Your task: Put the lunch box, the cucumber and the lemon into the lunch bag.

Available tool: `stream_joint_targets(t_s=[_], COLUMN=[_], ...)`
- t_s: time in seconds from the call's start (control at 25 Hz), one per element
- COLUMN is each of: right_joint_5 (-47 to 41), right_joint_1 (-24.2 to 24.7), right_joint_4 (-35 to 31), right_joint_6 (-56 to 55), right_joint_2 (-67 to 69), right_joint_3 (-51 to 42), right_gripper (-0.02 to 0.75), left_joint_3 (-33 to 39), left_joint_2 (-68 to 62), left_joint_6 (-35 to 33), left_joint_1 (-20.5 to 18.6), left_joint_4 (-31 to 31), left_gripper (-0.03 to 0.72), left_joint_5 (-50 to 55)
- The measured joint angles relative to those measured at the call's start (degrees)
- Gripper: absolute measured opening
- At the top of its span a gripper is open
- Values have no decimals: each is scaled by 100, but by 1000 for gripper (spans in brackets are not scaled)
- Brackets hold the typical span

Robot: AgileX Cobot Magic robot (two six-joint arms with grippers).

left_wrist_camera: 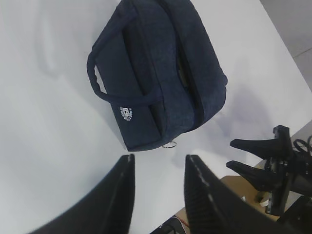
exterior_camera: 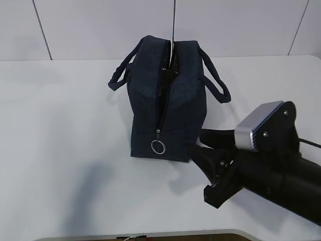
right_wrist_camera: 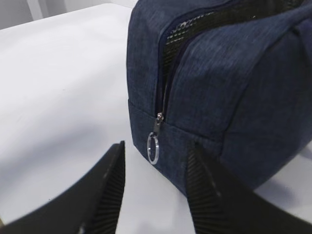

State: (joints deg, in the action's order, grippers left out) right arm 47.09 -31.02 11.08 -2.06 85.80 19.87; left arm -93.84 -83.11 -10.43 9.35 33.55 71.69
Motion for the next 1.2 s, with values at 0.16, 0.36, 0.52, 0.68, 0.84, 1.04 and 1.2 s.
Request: stream_joint_targets(t_s=[0.16, 0.36, 0.52, 0.68, 0.84, 1.04, 1.2], right_joint_5=[1200, 1735, 1782, 1814, 1814, 1825, 1835], right_joint_1=[0, 0, 0, 0, 0, 0, 0], right_joint_4=[70, 316, 357, 370, 381, 381, 381], right_joint_6=[-22, -32, -41, -41, -41, -41, -41], right_joint_2=[983, 1806, 2025, 2279, 2553, 2684, 2876], right_joint_3=[0, 48, 145, 359, 569, 856, 1066], right_gripper=[335, 335, 335, 335, 335, 335, 335], left_joint_3=[0, 0, 0, 0, 0, 0, 0], left_joint_2=[0, 0, 0, 0, 0, 0, 0], left_joint_6=[0, 0, 0, 0, 0, 0, 0], left_joint_1=[0, 0, 0, 0, 0, 0, 0], left_joint_4=[13, 13, 13, 13, 13, 13, 13], left_gripper=[244, 243, 243, 243, 242, 243, 243], left_joint_5=[0, 0, 0, 0, 0, 0, 0])
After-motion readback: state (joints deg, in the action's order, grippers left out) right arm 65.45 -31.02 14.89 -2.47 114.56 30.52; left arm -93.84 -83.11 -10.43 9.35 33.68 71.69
